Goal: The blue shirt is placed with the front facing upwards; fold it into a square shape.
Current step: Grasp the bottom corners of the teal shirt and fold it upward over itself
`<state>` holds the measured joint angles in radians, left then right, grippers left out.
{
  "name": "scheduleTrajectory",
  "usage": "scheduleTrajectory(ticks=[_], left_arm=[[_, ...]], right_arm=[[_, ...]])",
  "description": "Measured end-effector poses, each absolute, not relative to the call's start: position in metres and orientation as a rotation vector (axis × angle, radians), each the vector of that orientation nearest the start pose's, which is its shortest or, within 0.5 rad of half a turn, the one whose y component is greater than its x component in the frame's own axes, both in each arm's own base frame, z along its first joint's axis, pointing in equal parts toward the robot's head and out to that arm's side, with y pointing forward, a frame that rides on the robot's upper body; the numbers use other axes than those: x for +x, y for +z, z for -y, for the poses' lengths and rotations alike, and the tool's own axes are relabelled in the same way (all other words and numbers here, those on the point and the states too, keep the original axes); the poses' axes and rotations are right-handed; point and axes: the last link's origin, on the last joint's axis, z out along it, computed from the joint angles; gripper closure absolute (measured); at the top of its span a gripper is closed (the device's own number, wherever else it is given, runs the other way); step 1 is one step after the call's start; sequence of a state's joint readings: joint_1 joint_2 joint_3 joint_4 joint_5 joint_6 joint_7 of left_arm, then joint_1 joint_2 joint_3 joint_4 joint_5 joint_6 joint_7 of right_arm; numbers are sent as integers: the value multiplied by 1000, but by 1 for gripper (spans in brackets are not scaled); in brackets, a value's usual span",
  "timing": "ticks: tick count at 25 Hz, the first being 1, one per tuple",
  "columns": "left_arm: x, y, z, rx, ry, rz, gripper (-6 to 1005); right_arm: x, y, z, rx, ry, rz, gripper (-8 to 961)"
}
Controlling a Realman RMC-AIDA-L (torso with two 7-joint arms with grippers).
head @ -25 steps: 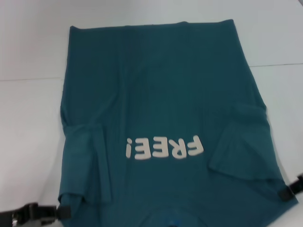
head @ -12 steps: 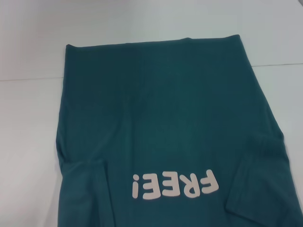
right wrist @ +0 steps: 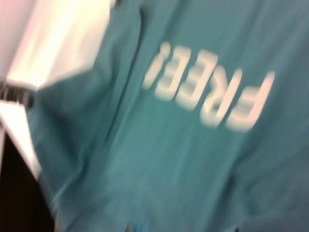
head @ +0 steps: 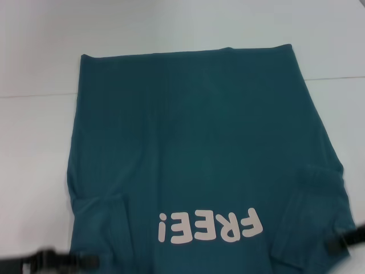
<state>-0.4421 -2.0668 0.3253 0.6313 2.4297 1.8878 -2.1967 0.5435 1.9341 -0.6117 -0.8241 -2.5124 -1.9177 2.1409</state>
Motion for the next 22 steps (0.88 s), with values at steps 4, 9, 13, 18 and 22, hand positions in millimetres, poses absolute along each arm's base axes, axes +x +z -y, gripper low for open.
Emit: scheduleTrajectory(ticks=[4,9,13,18,22], left_arm=[[-301,14,-289,-2278,-780,2111,969],[-290,20,-339,-2177,-778,2002,969],[-276,26,-379,-2111,-767,1886,969],[-265,15,-417,-2018,-688,1795,968],[-265,5,-427,-1996,-601,1737,968]], right_arm=[[309,85,-322,-2447,195,-1703,889],[314,107,-354,-2178,405,-1692,885],[311,114,-377,-2051,496,-1649,882],[314,89,-401,-1986,432,-1615,879],[311,68,-415,-2003,304,-1551,876]])
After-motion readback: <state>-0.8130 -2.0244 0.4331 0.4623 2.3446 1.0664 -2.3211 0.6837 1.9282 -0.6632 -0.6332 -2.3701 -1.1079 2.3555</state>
